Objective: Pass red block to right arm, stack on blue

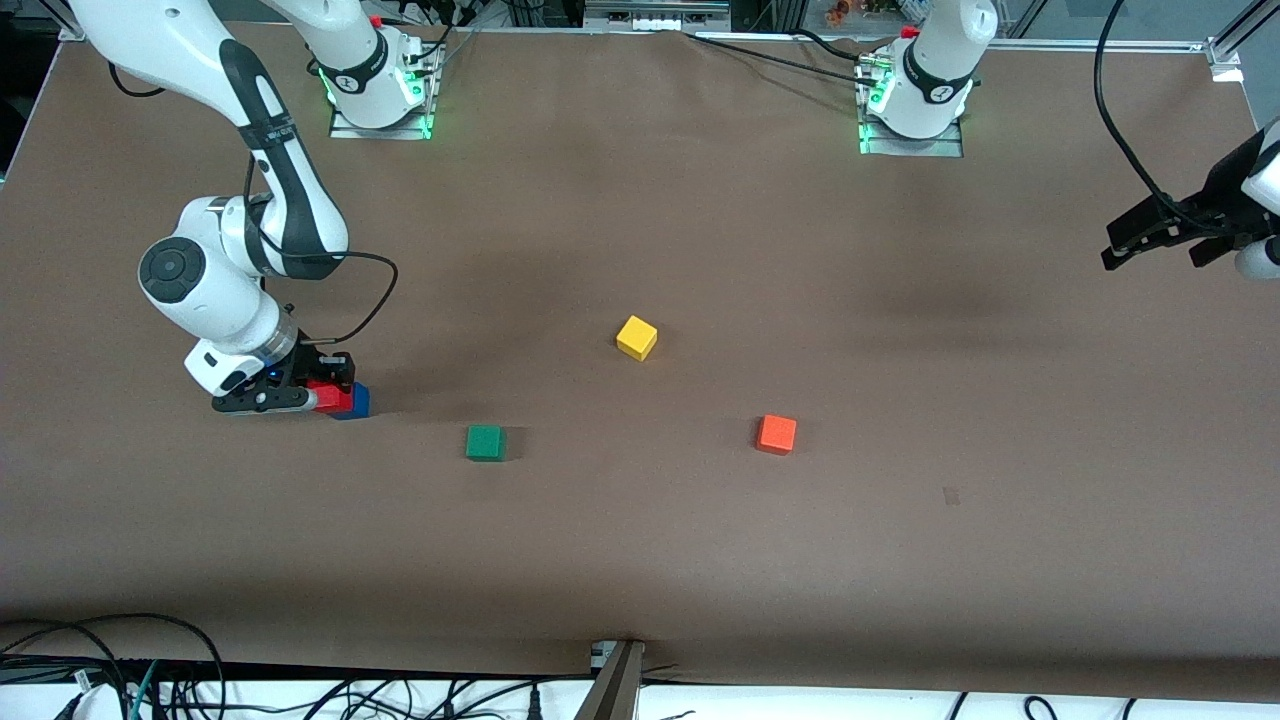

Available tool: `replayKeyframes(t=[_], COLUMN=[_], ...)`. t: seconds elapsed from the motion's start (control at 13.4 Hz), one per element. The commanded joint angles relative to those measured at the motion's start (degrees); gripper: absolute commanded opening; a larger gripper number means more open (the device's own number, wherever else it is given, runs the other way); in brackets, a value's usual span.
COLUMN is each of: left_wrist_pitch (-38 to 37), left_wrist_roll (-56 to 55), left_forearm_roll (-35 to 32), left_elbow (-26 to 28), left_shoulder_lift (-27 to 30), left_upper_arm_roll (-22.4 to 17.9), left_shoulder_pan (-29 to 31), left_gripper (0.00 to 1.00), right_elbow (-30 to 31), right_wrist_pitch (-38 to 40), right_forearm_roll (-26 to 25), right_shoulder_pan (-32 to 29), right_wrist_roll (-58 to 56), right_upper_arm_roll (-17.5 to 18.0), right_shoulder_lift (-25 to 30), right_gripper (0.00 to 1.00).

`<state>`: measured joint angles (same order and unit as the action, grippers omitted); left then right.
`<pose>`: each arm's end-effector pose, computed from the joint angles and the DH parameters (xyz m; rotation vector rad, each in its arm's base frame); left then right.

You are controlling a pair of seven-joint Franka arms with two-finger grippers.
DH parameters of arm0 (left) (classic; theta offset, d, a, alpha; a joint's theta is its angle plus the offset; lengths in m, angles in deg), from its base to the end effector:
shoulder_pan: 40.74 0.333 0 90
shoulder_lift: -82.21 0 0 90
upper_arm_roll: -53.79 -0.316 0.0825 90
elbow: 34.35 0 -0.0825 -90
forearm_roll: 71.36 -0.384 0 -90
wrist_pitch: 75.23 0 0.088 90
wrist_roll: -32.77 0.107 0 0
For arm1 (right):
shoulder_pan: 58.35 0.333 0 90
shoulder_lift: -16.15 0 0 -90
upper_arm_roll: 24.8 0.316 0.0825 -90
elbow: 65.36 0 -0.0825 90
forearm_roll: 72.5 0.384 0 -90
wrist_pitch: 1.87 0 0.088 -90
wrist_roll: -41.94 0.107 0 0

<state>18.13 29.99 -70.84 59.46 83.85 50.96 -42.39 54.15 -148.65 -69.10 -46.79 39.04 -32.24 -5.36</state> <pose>0.5504 0.0108 0.6140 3.1288 0.1088 0.0322 0.5952 0.0436 0.2543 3.1236 0.1344 0.1637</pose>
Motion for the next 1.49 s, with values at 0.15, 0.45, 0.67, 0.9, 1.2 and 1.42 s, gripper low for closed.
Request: replayKeyframes(t=[0.15,0.45,0.67,0.9,1.2,1.42], left_wrist_pitch=[-1.42,-2.39,-2.39,-2.39,-2.57,-3.10], left_wrist_roll=[1.19,1.28,1.20,1.20,1.19,1.19], left_forearm_roll=[-1.58,-1.58,-1.58,-1.58,-1.49,-1.58], left_elbow=[1.90,1.46,1.28,1.28,1.28,1.28], left_shoulder_lift=[2.14,1.79,1.70,1.70,1.70,1.70], left_upper_arm_roll=[0.98,0.98,1.07,1.15,1.15,1.15], left_shoulder_pan=[1.12,1.12,1.04,1.04,1.04,1.04], left_gripper=[1.00,1.00,1.00,1.00,1.00,1.00], right_elbow=[0.46,0.46,0.55,0.55,0.55,0.37], right_wrist_pitch=[-1.84,-2.11,-2.11,-1.85,-1.49,1.48], right_forearm_roll=[-0.94,-0.85,-0.85,-0.76,-0.67,-0.59], right_shoulder_pan=[0.13,0.13,0.13,0.13,0.13,0.13], right_wrist_roll=[-0.18,0.00,0.17,0.61,1.05,1.06], right_upper_arm_roll=[-0.21,-0.21,-0.21,-0.21,-0.21,-0.21], right_shoulder_lift=[-0.47,-0.73,-0.73,-0.64,-0.12,1.55], right_gripper=[0.00,0.00,0.00,0.12,1.00,1.00])
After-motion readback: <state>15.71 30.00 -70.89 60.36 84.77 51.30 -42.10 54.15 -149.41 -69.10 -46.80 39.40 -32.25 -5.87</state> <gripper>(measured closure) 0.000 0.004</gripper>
